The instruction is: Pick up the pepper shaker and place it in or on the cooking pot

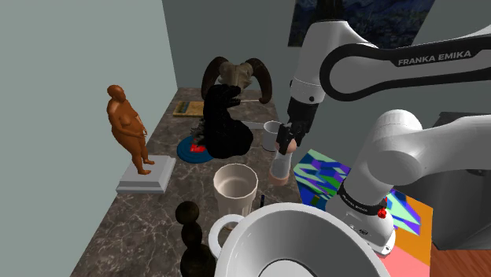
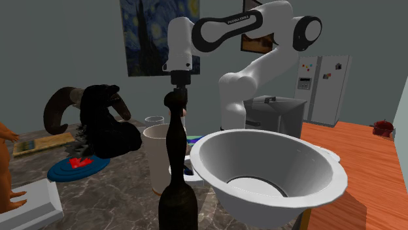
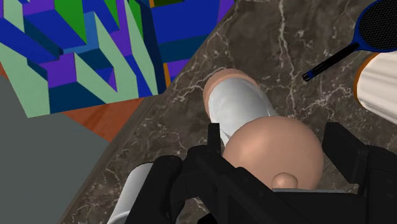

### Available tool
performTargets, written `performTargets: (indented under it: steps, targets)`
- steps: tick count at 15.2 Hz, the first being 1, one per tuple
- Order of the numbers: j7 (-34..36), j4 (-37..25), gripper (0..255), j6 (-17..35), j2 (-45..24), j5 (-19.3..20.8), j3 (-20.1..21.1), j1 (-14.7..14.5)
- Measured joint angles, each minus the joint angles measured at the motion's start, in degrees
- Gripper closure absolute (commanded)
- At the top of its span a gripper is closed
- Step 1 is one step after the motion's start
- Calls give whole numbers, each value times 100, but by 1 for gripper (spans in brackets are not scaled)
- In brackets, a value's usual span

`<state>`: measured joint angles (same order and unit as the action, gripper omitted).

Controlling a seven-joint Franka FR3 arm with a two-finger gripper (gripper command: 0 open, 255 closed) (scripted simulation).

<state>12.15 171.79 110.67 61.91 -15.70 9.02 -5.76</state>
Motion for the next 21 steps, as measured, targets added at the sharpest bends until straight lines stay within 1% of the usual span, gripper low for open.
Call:
performTargets:
  steps: [4, 6, 12, 21]
  targets:
    - [0, 0, 255, -1, 2, -1, 0, 0]
    - [15, -76, 255, -99, 20, 19, -10, 9]
    - [61, -471, 255, -605, 134, 130, -95, 68]
    - [142, -1173, 255, -1280, 112, 254, -196, 127]
